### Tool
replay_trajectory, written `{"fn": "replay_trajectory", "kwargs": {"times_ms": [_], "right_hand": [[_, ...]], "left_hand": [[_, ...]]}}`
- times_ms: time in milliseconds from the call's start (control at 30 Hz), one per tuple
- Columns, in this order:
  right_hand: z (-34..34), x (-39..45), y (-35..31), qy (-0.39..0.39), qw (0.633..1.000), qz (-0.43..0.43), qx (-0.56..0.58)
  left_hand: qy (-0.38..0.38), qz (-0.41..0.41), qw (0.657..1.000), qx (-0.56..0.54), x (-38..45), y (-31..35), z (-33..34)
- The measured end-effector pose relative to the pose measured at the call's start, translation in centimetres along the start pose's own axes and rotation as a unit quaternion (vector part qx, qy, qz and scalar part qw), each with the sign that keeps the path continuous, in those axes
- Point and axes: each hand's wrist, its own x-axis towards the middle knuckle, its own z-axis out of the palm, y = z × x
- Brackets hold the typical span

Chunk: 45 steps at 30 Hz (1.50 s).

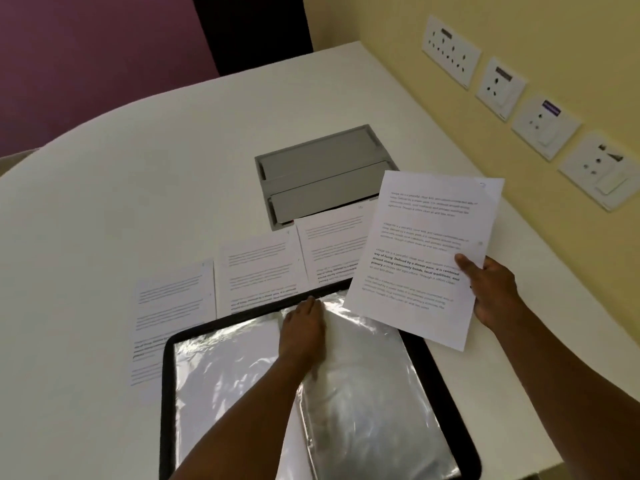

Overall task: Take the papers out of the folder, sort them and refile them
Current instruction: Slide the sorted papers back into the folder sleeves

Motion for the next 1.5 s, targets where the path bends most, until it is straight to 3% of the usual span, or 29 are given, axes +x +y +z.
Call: {"fn": "replay_trajectory", "kwargs": {"times_ms": [200,300,533,1000,1300,1500], "right_hand": [[-0.8,2.2,-0.6,0.016,1.000,0.007,0.010],[-0.2,3.1,-0.4,0.011,1.000,0.015,0.015],[1.9,5.1,-0.6,-0.003,0.999,0.034,0.029],[7.9,8.7,-1.8,-0.065,0.994,0.043,0.077],[17.2,7.9,-1.2,-0.180,0.972,0.055,0.139],[20.4,7.4,-0.3,-0.195,0.969,0.072,0.133]], "left_hand": [[0.117,0.055,0.989,0.064,0.9,0.3,0.7],[0.138,0.031,0.988,0.058,1.5,0.6,-0.2],[0.004,-0.010,0.998,-0.069,4.5,0.1,-1.9],[-0.095,-0.047,0.981,-0.166,4.8,0.0,-4.3],[-0.085,-0.040,0.972,-0.216,4.1,-0.6,-5.4],[-0.090,-0.034,0.965,-0.243,3.7,-0.6,-5.7]]}}
